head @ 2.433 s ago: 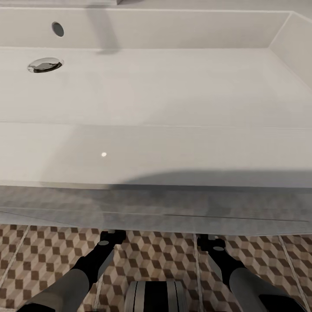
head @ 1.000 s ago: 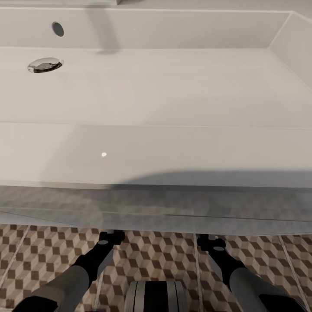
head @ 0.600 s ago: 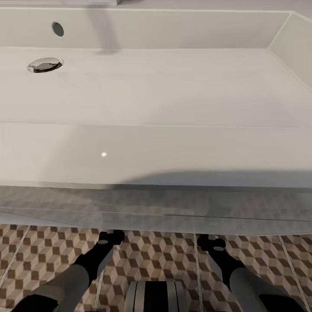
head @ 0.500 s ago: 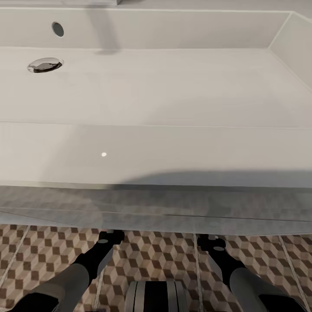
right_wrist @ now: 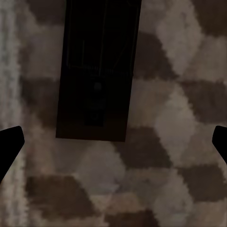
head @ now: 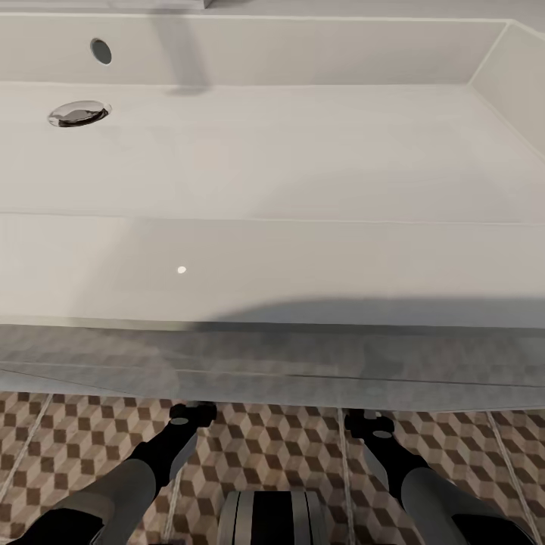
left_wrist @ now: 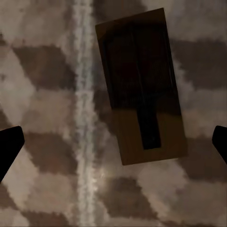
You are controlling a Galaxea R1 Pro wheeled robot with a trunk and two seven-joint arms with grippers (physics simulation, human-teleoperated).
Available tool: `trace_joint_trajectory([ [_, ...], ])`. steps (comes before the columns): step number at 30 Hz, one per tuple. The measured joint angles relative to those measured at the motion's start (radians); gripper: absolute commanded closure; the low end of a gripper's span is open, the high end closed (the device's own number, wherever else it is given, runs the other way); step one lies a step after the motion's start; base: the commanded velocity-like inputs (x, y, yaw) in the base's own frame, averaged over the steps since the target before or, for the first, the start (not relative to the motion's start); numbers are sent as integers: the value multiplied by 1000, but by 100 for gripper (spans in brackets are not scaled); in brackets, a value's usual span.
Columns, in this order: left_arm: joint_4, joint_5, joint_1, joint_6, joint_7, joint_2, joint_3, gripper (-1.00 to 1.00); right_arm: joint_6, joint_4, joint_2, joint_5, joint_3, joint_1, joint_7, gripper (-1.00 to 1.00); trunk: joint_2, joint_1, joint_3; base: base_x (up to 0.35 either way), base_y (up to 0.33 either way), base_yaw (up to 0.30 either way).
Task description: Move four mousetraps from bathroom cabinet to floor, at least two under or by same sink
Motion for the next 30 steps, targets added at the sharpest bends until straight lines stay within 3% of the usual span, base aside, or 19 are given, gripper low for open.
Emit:
trace_joint_trajectory([
  [30,-23,-7,1,-99,-1,-4,-2,-100,-4,-1,0,0,0,0,0,-100,0,0,0,0,0,0],
])
